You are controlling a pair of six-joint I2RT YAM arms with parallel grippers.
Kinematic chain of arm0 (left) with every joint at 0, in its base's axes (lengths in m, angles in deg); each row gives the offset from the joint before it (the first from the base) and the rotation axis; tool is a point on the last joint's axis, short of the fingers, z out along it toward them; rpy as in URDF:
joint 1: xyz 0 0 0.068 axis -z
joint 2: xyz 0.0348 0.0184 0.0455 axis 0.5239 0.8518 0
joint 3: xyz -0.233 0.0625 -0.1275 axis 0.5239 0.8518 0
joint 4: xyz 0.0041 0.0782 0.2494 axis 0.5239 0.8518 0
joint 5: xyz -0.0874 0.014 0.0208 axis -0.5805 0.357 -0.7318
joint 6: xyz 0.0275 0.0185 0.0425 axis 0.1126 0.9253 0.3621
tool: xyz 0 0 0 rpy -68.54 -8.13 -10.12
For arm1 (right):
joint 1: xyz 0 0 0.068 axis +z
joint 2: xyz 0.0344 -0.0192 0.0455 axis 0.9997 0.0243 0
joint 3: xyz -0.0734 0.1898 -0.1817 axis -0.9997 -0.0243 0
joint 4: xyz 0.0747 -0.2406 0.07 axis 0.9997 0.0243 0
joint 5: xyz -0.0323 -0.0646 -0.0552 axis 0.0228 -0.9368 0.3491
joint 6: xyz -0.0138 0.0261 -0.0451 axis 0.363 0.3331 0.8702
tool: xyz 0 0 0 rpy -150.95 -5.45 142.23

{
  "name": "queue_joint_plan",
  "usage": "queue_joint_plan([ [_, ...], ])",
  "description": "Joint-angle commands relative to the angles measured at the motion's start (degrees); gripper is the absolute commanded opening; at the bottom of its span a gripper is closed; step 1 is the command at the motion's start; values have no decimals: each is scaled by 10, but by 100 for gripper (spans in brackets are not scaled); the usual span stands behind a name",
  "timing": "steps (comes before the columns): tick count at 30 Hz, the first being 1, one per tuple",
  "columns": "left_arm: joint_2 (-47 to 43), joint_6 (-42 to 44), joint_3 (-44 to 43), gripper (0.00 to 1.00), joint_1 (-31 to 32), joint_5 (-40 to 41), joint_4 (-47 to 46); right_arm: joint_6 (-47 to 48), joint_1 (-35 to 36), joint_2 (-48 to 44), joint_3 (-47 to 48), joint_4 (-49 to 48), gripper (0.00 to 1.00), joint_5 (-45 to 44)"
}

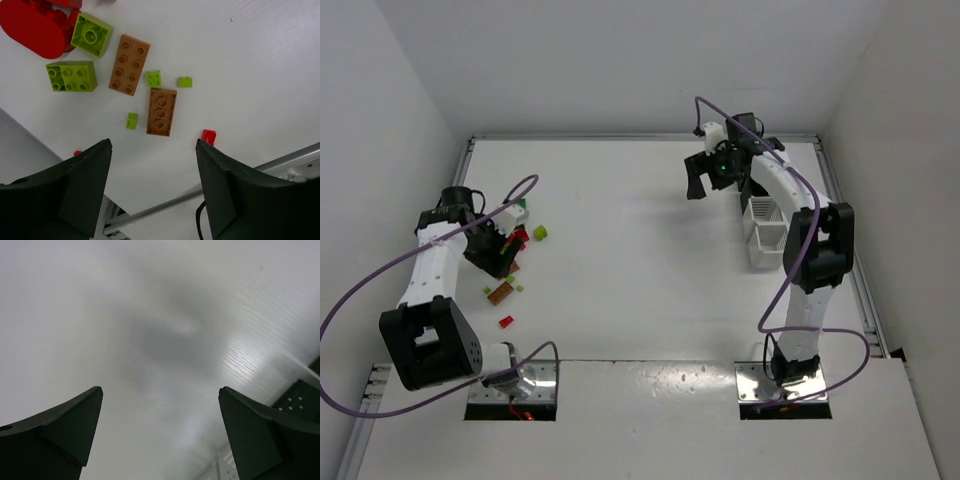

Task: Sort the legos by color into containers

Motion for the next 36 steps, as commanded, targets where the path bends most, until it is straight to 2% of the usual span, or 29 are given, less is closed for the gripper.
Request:
queue_joint_plan([
  [1, -14, 41, 5, 73, -9, 11, 11, 11, 14, 18, 41, 1, 99, 24],
  [4, 6, 53, 12, 65, -9, 11, 34, 11, 27, 25, 41, 1, 99, 24],
  [7, -4, 79, 41, 64, -21, 32, 46, 11, 32, 30, 41, 1, 99, 18],
  [11, -25, 104, 92, 74, -28, 68, 31, 11, 37, 25, 22, -4, 99, 13],
  [15, -8, 96, 104, 75, -28, 68, 17, 11, 37, 20, 9, -10, 99, 13],
  [28, 124, 61, 11, 75, -3, 39, -14, 16, 42, 13, -1, -10, 99, 1],
  [36, 164, 61, 5, 75, 2, 33, -26, 21, 42, -5, -30, -10, 99, -16],
])
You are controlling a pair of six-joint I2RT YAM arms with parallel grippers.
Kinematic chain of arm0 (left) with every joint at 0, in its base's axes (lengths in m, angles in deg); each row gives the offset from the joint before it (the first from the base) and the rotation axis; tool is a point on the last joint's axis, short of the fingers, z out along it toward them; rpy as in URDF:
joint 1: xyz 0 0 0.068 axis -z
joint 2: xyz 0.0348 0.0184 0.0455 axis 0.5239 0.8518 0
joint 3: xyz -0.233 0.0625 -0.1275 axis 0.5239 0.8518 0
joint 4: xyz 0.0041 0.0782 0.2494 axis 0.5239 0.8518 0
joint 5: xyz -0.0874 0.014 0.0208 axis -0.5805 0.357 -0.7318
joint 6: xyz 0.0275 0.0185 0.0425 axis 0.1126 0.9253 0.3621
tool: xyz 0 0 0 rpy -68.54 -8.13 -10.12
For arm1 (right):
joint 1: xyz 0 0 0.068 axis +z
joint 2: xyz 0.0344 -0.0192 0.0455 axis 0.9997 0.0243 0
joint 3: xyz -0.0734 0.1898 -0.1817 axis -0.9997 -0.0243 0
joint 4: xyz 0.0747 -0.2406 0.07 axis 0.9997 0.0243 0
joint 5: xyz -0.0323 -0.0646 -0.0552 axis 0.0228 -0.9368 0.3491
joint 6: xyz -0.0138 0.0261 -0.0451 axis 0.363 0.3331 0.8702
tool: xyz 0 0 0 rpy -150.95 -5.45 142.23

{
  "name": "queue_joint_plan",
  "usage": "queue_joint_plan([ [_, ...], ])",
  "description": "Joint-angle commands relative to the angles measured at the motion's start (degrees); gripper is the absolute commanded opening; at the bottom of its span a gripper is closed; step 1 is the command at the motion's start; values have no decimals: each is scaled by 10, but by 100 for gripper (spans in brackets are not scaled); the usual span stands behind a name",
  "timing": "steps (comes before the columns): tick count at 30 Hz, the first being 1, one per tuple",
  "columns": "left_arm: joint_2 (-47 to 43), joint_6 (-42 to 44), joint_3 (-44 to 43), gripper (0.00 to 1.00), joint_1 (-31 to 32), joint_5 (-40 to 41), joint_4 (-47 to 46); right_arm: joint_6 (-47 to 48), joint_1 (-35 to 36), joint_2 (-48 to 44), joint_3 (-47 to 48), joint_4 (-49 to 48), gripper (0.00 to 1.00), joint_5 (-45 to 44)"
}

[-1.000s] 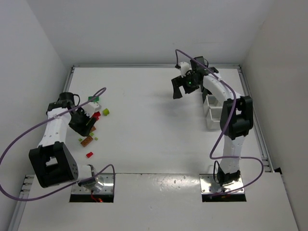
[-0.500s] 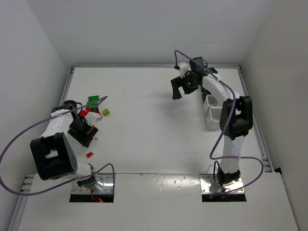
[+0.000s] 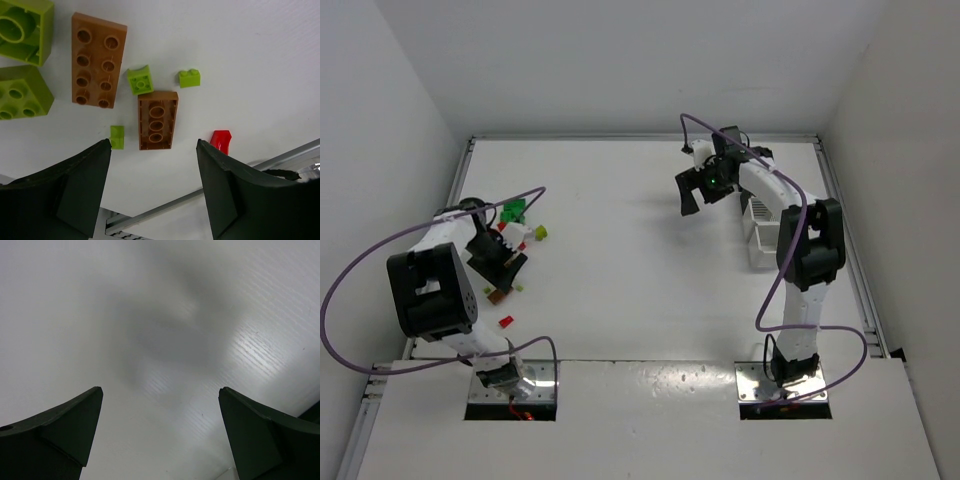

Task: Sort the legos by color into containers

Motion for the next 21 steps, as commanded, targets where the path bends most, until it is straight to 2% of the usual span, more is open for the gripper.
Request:
queue_joint_plan([
  [1, 14, 2, -15, 75, 7, -22, -7, 11, 4, -38, -5, -15, 99, -9],
  [6, 37, -5, -15, 75, 12, -27, -13, 17, 4, -43, -10, -15, 99, -20],
  [21, 32, -5, 61, 73, 17, 5, -59, 17, 4, -38, -5, -10, 99, -30],
])
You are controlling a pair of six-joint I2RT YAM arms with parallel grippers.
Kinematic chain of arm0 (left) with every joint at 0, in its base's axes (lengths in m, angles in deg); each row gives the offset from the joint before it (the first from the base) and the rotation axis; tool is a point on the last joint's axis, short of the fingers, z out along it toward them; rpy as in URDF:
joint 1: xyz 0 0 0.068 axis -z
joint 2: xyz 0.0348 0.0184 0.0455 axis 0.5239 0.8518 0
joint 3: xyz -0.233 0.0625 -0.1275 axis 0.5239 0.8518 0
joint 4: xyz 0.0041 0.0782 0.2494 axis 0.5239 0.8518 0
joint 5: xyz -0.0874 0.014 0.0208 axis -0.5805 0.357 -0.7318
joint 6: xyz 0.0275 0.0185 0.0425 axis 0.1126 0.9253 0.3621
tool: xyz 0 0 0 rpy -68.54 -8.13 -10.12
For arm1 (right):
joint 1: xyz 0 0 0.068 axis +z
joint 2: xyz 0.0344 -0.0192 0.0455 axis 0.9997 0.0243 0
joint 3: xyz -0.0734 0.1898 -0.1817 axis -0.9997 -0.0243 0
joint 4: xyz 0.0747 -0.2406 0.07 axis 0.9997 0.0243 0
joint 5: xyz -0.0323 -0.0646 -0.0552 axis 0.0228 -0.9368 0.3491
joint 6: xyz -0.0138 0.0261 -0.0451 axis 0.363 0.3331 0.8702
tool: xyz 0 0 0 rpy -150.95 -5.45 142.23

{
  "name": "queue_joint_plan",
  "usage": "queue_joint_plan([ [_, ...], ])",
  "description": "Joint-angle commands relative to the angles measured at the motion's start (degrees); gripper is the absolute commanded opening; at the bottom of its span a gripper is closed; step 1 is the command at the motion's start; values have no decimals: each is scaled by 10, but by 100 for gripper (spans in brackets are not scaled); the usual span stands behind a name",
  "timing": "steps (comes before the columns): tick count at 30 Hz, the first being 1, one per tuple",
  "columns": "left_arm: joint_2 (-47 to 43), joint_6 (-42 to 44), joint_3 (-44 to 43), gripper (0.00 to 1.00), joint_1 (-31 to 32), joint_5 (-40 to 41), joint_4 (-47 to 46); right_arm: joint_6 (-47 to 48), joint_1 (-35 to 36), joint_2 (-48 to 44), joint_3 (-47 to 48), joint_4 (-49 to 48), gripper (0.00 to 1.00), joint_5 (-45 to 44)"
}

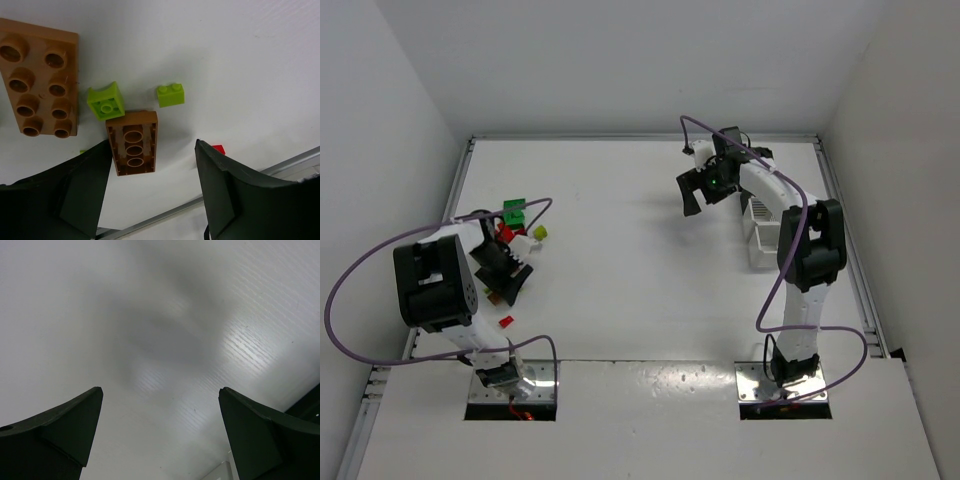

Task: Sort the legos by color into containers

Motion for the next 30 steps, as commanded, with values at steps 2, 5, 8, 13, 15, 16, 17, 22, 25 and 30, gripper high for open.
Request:
queue_joint_plan([
  [2, -10, 0, 16, 71, 5, 9, -23, 7, 4, -32, 6, -10, 99, -4],
  [5, -10, 5, 28, 68, 5, 14, -35, 7, 4, -32, 6, -10, 99, -4],
  [8, -10, 5, 28, 57, 0, 14, -46, 7, 4, -32, 6, -10, 99, -4],
  [13, 2, -6, 28, 42, 0, 14, -59, 1, 4, -32, 0, -15, 95, -4],
  [15, 2, -12, 28, 37, 0, 14, -69, -14, 4, -38, -5, -26, 95, -4],
  [16, 2, -12, 28, 36, 0, 8, -69, -21, 4, -38, -11, -26, 95, -10],
  [17, 7, -12, 28, 34, 0, 8, -69, -33, 4, -38, -11, -26, 94, -10],
  [22, -9, -18, 17, 23, 0, -27, -69, -75, 4, -43, -11, -32, 94, 57],
  [25, -49, -7, -11, 20, 0, -72, -36, -95, 4, -48, -11, -32, 90, 118],
  [30, -103, -39, -95, 19, 25, -139, 15, -143, 4, -42, 6, -49, 85, 220],
])
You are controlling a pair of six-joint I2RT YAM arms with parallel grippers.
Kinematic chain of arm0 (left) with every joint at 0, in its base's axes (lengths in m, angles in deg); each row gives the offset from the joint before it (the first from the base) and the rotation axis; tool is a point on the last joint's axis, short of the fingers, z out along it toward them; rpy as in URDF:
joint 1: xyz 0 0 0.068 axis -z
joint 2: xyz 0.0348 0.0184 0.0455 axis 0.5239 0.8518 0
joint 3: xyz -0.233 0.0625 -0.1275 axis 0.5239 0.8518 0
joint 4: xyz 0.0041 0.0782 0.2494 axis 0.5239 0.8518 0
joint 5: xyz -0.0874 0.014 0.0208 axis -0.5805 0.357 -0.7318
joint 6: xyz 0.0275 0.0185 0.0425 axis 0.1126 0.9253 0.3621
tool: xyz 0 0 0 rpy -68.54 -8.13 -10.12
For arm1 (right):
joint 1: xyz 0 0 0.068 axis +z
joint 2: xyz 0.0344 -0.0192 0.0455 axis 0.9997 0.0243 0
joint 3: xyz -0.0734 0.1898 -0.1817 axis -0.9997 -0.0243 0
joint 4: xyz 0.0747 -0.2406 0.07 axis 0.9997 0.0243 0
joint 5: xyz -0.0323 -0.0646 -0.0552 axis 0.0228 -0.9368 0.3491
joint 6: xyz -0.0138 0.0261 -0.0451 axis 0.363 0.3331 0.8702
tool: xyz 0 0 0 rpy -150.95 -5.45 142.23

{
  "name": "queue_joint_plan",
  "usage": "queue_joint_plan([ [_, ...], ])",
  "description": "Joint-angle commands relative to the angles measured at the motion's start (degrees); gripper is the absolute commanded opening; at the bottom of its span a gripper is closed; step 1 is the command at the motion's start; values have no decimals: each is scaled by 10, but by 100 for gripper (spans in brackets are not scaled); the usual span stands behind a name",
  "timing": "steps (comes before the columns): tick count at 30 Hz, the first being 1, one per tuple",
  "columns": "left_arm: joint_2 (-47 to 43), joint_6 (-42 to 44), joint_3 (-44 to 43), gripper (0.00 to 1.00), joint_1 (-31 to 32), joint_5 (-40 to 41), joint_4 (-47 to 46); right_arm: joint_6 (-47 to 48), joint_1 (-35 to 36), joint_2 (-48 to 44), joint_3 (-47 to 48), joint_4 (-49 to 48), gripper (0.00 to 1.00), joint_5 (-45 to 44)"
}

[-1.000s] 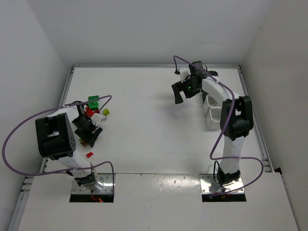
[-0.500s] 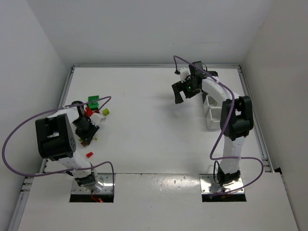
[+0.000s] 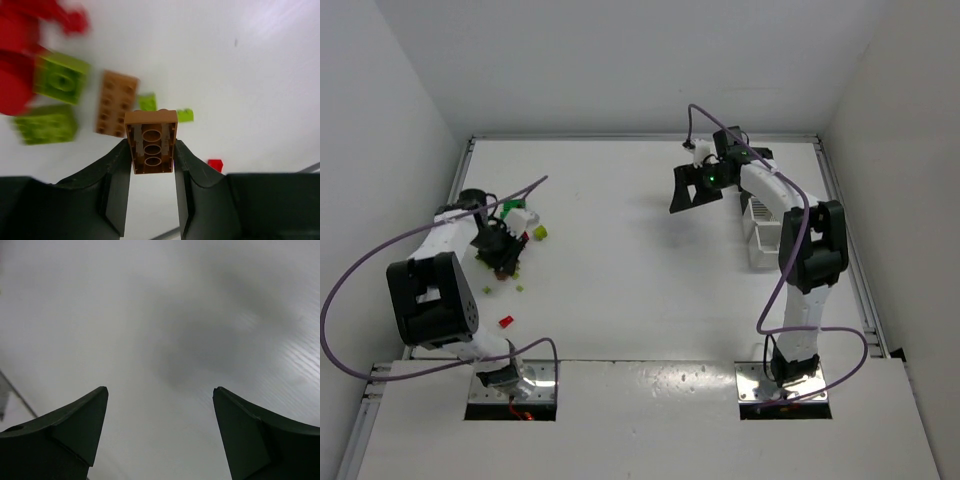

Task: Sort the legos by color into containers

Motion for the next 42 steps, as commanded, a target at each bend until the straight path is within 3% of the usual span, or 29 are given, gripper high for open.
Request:
queue_joint_plan([
  [1, -67, -36, -75, 19, 30, -86, 22, -71, 4, -24, 18, -38, 85, 110],
  [8, -81, -141, -142, 18, 186, -114, -23, -213, 14, 37, 68, -147, 84, 245],
  [14, -52, -209, -153, 18, 292, -107, -93, -263, 42, 78, 123, -188, 79, 259],
  [33, 11, -282, -231, 17, 412, -48, -182, -258, 98, 83, 103, -194, 79, 292],
  [37, 6, -287, -231, 17, 412, -42, -188, -258, 98, 83, 98, -200, 76, 302],
  [42, 6, -294, -247, 17, 417, -35, -188, -258, 103, 93, 103, -200, 64, 314],
])
